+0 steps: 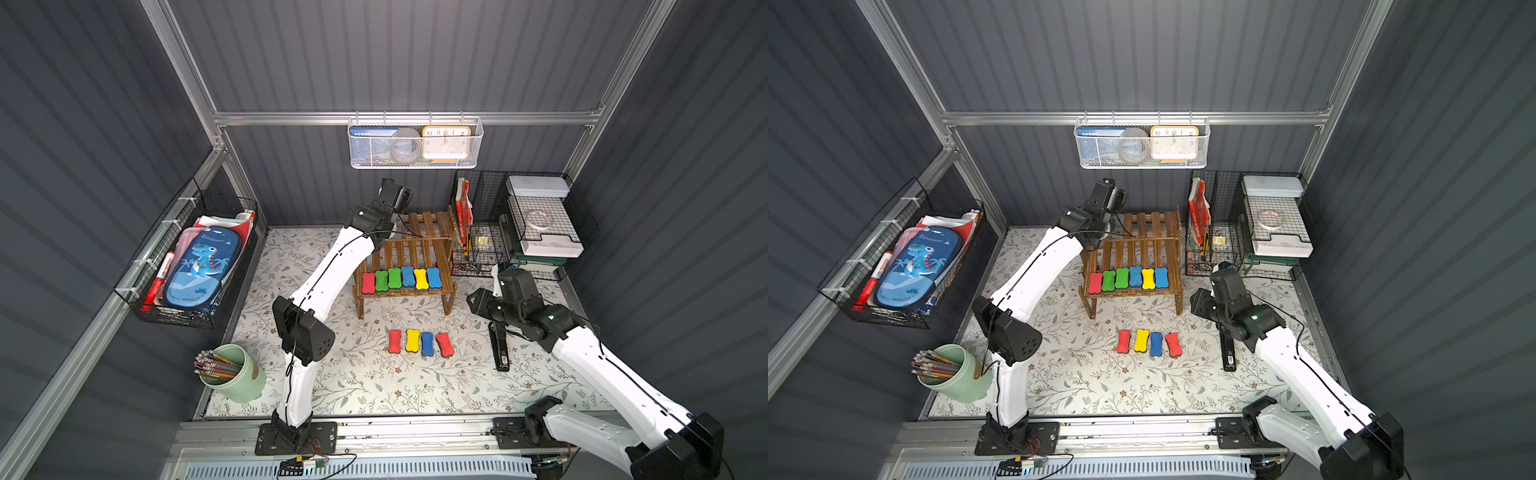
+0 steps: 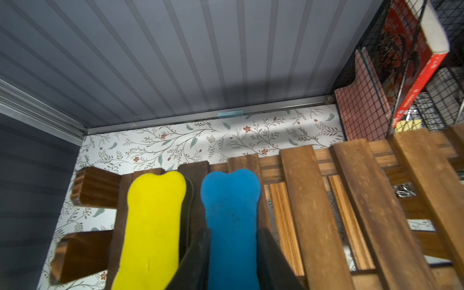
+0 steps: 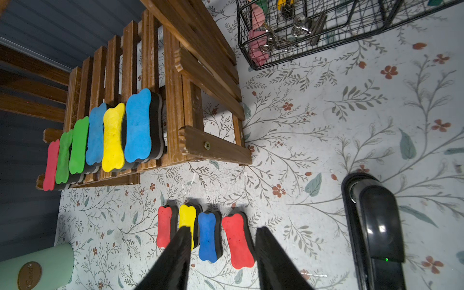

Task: Remove the whiteboard erasers from the shelf
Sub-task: Pick up the whiteboard eraser from the shelf, then place the whiteboard eraser at the center of the board.

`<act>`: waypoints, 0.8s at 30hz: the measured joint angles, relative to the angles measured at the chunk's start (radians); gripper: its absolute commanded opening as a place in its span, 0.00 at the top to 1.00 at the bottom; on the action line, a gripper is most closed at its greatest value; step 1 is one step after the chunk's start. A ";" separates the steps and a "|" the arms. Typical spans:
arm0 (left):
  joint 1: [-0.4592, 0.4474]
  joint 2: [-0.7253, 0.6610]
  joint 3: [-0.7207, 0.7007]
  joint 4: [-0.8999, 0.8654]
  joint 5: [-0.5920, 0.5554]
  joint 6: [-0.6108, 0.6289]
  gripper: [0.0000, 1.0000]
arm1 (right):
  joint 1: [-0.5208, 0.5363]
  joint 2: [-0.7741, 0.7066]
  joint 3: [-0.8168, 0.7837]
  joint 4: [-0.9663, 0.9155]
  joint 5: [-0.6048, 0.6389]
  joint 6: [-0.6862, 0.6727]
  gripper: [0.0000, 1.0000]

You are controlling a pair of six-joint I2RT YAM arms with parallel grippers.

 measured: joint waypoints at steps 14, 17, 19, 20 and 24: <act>-0.168 -0.446 -0.431 0.100 -0.067 -0.094 0.70 | -0.002 0.000 0.000 0.015 0.000 0.001 0.54; -0.221 -0.570 -0.612 0.110 -0.086 -0.152 0.71 | -0.004 -0.001 0.000 0.024 -0.002 0.001 0.54; -0.226 -0.633 -0.733 0.113 -0.091 -0.198 0.70 | -0.006 -0.002 0.000 0.028 -0.004 0.001 0.54; -0.229 -0.659 -0.790 0.111 -0.095 -0.224 0.71 | -0.006 -0.002 0.000 0.031 -0.005 0.001 0.54; -0.248 -0.715 -0.999 0.113 -0.093 -0.319 0.71 | -0.006 -0.002 0.000 0.039 -0.011 0.002 0.54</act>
